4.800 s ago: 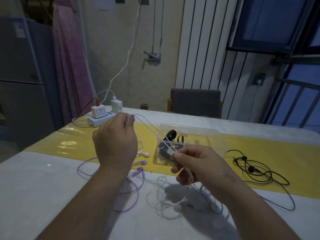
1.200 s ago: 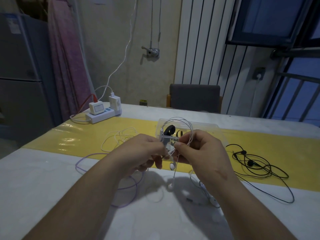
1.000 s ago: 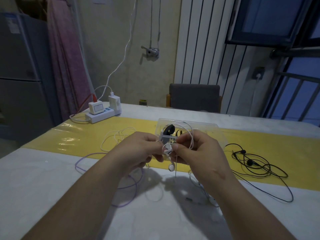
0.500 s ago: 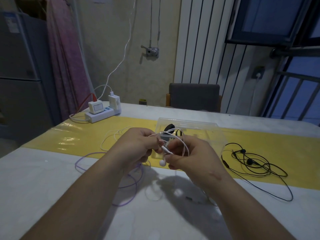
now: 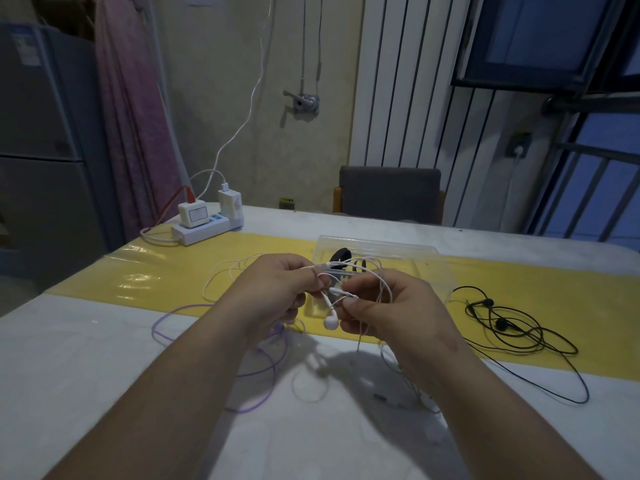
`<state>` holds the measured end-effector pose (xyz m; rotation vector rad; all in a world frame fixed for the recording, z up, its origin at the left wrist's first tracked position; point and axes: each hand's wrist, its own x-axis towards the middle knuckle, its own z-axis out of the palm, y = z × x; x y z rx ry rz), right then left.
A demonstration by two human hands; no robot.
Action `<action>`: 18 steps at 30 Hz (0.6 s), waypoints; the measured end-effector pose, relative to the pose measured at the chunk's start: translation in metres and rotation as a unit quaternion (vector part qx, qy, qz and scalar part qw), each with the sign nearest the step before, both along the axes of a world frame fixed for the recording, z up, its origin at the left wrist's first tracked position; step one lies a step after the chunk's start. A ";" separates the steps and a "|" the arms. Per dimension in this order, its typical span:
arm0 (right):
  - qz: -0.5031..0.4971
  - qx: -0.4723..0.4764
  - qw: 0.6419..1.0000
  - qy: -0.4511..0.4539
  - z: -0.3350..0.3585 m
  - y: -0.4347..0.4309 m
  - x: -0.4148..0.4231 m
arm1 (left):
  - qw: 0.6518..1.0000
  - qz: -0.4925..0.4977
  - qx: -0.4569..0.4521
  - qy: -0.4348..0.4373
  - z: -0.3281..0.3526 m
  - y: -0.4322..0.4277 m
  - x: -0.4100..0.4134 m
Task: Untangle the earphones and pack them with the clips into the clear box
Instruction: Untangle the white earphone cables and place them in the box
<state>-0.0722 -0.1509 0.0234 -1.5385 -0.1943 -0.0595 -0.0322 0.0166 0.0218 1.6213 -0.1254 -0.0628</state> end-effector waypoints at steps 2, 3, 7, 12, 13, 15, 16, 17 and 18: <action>-0.011 0.001 1.000 0.006 0.000 -0.001 0.001 | 1.000 -0.001 -0.014 0.001 0.000 0.001 0.001; -0.016 -0.008 1.000 0.006 0.000 -0.001 0.002 | 1.000 0.000 -0.019 0.002 0.000 0.001 0.002; -0.031 0.002 0.999 0.008 0.001 -0.001 0.003 | 0.998 0.003 -0.055 0.021 0.002 0.003 0.003; -0.015 0.075 0.997 0.031 0.007 0.000 0.001 | 0.998 0.011 -0.067 0.019 0.002 0.004 0.004; -0.008 0.078 0.996 0.034 0.007 0.000 0.000 | 0.997 0.010 -0.071 0.011 0.002 0.004 0.004; -0.001 0.083 0.996 0.038 0.007 0.001 0.000 | 0.997 0.000 -0.073 -0.006 0.002 0.004 0.003; -0.001 0.084 0.996 0.039 0.008 0.001 0.000 | 0.997 -0.006 -0.073 -0.012 0.002 0.003 0.002; 0.000 0.082 0.996 0.038 0.008 0.000 0.000 | 0.997 -0.008 -0.070 -0.018 0.002 0.002 0.001; 0.000 0.079 0.996 0.035 0.007 0.000 -0.001 | 0.998 -0.008 -0.065 -0.025 0.002 0.002 0.001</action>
